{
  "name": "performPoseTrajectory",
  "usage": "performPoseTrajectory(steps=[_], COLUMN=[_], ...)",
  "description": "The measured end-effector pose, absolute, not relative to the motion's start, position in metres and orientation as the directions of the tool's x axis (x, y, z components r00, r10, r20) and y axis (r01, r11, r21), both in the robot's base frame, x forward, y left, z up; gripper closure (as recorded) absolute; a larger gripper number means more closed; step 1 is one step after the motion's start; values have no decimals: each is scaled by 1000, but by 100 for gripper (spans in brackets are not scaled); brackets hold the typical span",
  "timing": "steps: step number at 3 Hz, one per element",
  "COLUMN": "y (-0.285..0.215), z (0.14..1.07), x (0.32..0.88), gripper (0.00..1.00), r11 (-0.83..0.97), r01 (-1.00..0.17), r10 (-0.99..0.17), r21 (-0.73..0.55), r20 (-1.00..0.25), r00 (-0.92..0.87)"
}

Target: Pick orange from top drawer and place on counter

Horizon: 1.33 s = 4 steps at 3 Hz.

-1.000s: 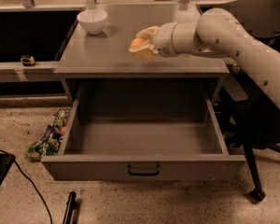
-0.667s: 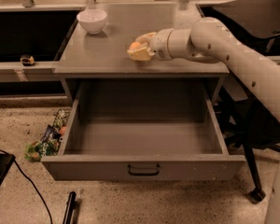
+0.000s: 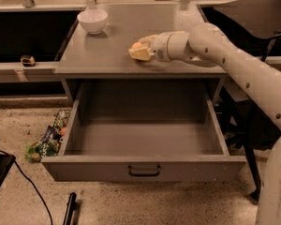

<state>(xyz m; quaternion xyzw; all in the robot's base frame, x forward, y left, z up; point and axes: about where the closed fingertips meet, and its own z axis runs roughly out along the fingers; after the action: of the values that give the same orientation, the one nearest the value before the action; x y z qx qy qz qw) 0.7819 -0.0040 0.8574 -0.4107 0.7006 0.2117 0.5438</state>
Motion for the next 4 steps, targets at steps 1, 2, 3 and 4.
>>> performPoseTrajectory(steps=[1,2,3,4], y=[-9,-12,-13,-14], z=[859,859,859,859], x=[787,789,790,789], gripper=[59,36,13,0], r11=[597,604,607,608], r01=[-788,-783,-781,-780], r10=[-347,-346,-344,-342], r21=[-151,-148,-148,-146], r20=[-934,-934,-935,-935], r00=[-83,-90,-90,-91])
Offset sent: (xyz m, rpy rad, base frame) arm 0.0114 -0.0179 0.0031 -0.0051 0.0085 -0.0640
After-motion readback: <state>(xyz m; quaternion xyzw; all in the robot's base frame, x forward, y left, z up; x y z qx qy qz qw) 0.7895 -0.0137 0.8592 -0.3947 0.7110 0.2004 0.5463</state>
